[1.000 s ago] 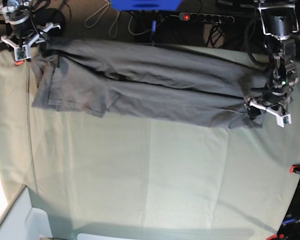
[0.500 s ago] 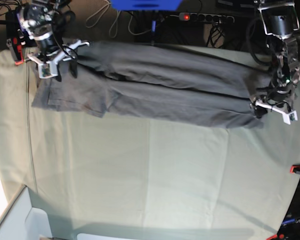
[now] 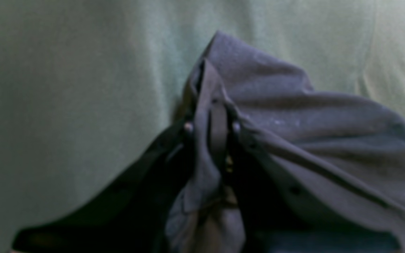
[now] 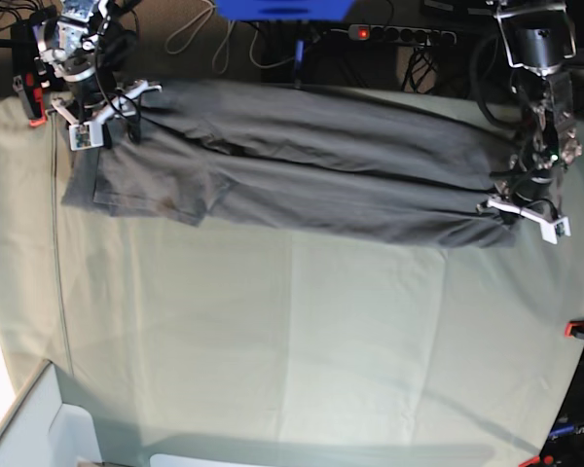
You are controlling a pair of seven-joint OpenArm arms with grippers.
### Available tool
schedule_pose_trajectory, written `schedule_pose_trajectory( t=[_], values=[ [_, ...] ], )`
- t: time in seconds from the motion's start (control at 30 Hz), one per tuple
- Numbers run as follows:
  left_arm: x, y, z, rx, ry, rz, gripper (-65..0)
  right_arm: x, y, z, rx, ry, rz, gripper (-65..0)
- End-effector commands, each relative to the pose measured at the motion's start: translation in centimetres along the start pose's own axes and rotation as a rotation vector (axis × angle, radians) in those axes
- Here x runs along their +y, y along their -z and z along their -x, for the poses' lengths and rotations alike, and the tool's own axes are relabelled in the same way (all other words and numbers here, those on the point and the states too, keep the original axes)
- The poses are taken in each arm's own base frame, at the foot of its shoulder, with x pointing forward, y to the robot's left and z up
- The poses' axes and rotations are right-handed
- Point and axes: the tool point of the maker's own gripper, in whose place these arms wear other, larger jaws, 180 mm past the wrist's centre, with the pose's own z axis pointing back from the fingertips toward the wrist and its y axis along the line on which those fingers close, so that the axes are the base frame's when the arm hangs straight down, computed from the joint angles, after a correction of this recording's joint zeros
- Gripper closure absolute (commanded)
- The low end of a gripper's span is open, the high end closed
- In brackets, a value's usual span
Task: Layout the t-shirt on the table in an organized manner, then fold the t-shirt properly
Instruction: 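Lower the folded t-shirt flat with both grippers and adjust, then carry the t-shirt end with the left gripper toward the right gripper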
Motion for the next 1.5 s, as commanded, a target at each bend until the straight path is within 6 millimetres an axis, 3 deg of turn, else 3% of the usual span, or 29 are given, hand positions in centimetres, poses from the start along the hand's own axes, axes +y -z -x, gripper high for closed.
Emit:
schedule_pose_trajectory(
  t=[0.0, 0.07, 0.2, 0.33, 0.47, 0.6, 0.77, 0.97, 1.17, 1.3, 1.47],
  values=[
    [1.2, -0.6, -2.8, -0.075, 0.002, -0.035, -0.1, -0.2, -0.3, 0.4, 0.015, -0.010, 0.000, -29.1],
    [1.5, -1.5, -3.3, -0.104, -0.003, -0.040, -0.1, -0.2, -0.4, 0.4, 0.017, -0.011, -0.001, -29.1],
    [-0.4, -3.3, -4.3, -0.167, 0.022, -0.002, -0.1, -0.1, -0.3, 0.4, 0.016, -0.012, -0.004, -29.1],
    [-3.2, -5.6, -4.5, -0.222, 0.023, 0.049, -0.1, 0.0, -0.2, 0.3, 0.016, -0.010, -0.005, -29.1],
    [-7.6, -7.4, -4.1, -0.248, 0.052, 0.142, -0.1, 0.1, -0.2, 0.3, 0.014, -0.010, -0.006, -29.1],
    [-13.7, -9.1, -2.3, -0.238, 0.081, 0.277, -0.1, 0.1, -0.1, 0.2, 0.011, -0.008, -0.007, -29.1],
    [-21.5, -10.2, 2.0, -0.150, 0.096, 0.454, -0.1, 0.1, -0.1, 0.2, 0.011, -0.008, -0.007, -29.1],
    [-28.0, -10.7, 8.0, -0.025, 0.219, 0.587, -0.1, 0.0, -0.1, 0.2, 0.014, -0.011, -0.006, -29.1],
    [-32.2, -12.3, 10.3, 0.007, 0.252, 0.668, -0.1, 0.0, -0.1, 0.1, 0.010, -0.012, -0.005, -29.1],
    [-35.0, -13.3, 10.1, -0.008, 0.279, 0.737, -0.1, 0.0, -0.1, 0.1, 0.009, -0.012, -0.005, -29.1],
    [-35.9, -12.4, 11.3, 0.028, 0.310, 0.752, -0.3, 0.0, -0.1, 0.0, 0.008, -0.013, -0.005, -29.1]
  ],
)
